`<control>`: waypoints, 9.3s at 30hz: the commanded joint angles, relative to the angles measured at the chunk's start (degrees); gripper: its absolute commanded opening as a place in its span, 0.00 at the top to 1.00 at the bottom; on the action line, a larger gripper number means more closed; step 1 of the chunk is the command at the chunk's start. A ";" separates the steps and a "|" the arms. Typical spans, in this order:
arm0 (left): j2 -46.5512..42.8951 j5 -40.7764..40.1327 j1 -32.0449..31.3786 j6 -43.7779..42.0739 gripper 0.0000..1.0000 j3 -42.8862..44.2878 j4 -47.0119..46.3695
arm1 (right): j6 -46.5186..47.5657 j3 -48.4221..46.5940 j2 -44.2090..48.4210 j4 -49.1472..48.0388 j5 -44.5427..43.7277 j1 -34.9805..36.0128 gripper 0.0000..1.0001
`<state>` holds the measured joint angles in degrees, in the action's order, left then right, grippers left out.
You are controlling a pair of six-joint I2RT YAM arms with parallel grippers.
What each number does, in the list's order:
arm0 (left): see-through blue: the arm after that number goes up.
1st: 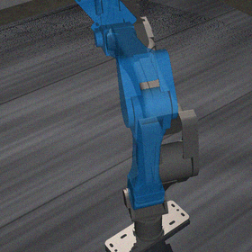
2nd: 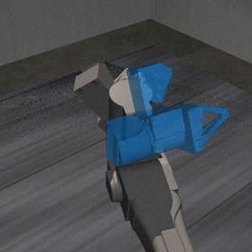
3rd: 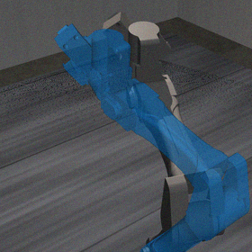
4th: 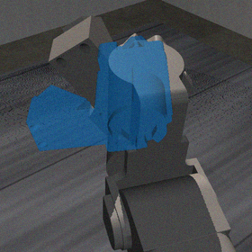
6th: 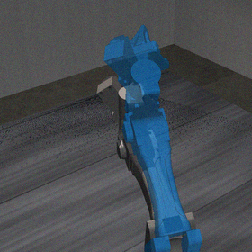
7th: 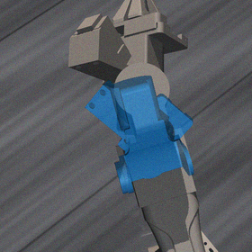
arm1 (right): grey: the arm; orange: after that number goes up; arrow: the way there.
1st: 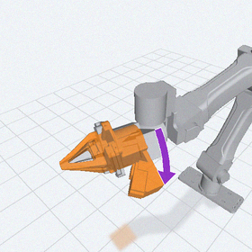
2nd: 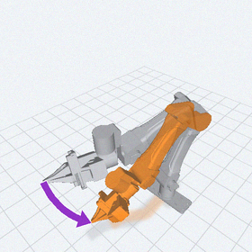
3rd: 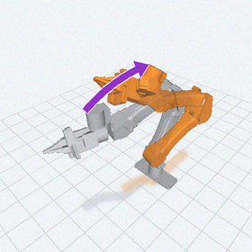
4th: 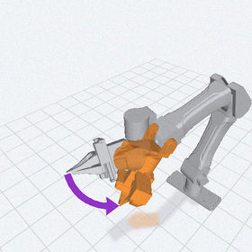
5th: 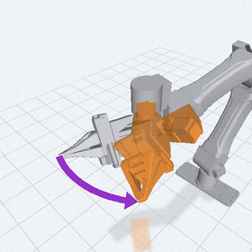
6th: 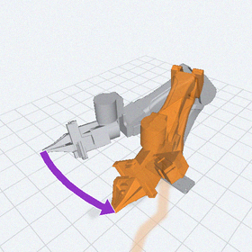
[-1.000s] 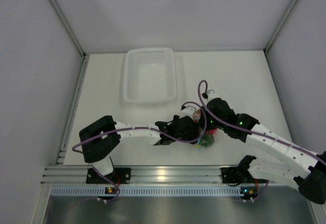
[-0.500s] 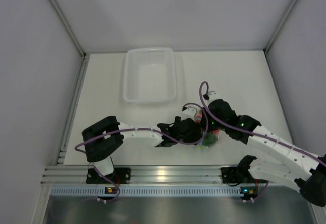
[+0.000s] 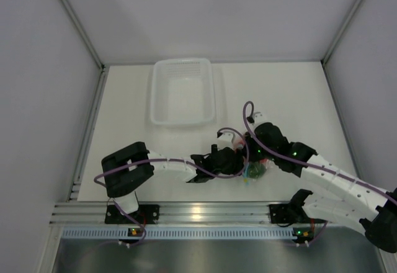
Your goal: Open the zip-top bag and remove the fake food
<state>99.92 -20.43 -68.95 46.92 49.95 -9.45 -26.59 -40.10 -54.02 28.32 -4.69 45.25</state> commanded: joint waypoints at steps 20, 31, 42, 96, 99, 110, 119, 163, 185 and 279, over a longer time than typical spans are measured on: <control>4.23 -2.87 -0.66 2.04 0.67 1.64 -14.28 | -2.50 1.16 1.29 -11.09 11.55 2.65 1.00; -2.27 0.03 -2.42 -3.84 1.00 -0.74 -15.68 | -2.50 -1.39 -0.99 -7.22 -0.93 2.73 1.00; -4.03 -0.58 -4.00 -4.11 1.00 -3.19 -15.95 | -0.48 -7.45 -3.90 -4.51 -9.72 2.73 1.00; -15.84 -0.58 37.21 -11.75 1.00 11.03 19.38 | -2.85 -6.14 -1.18 -0.98 -18.43 1.33 1.00; -9.68 1.26 39.67 -12.37 0.95 16.12 20.26 | -2.85 -5.26 0.14 -1.95 -18.87 1.41 1.00; 4.84 6.18 45.48 -14.48 0.67 25.63 20.62 | -3.03 -4.02 1.37 -3.09 -17.81 1.42 1.00; 1.34 7.24 45.48 -13.78 0.08 23.52 20.70 | -2.94 -3.67 1.11 -3.97 -16.76 1.33 1.00; -21.88 -9.00 -7.43 -21.17 0.41 2.95 11.47 | -12.52 3.01 5.94 -12.58 -3.84 -1.04 1.00; -10.63 2.84 -6.29 -4.64 0.38 7.88 16.40 | -10.06 8.37 12.18 -8.72 -9.72 -1.13 1.00; 1.33 13.83 -7.60 -13.52 0.20 -17.96 -55.05 | -3.29 7.14 11.21 -14.95 32.36 2.47 1.00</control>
<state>100.31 -7.84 -76.58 33.06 30.85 -57.84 -28.56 -32.86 -43.64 21.93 21.23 45.74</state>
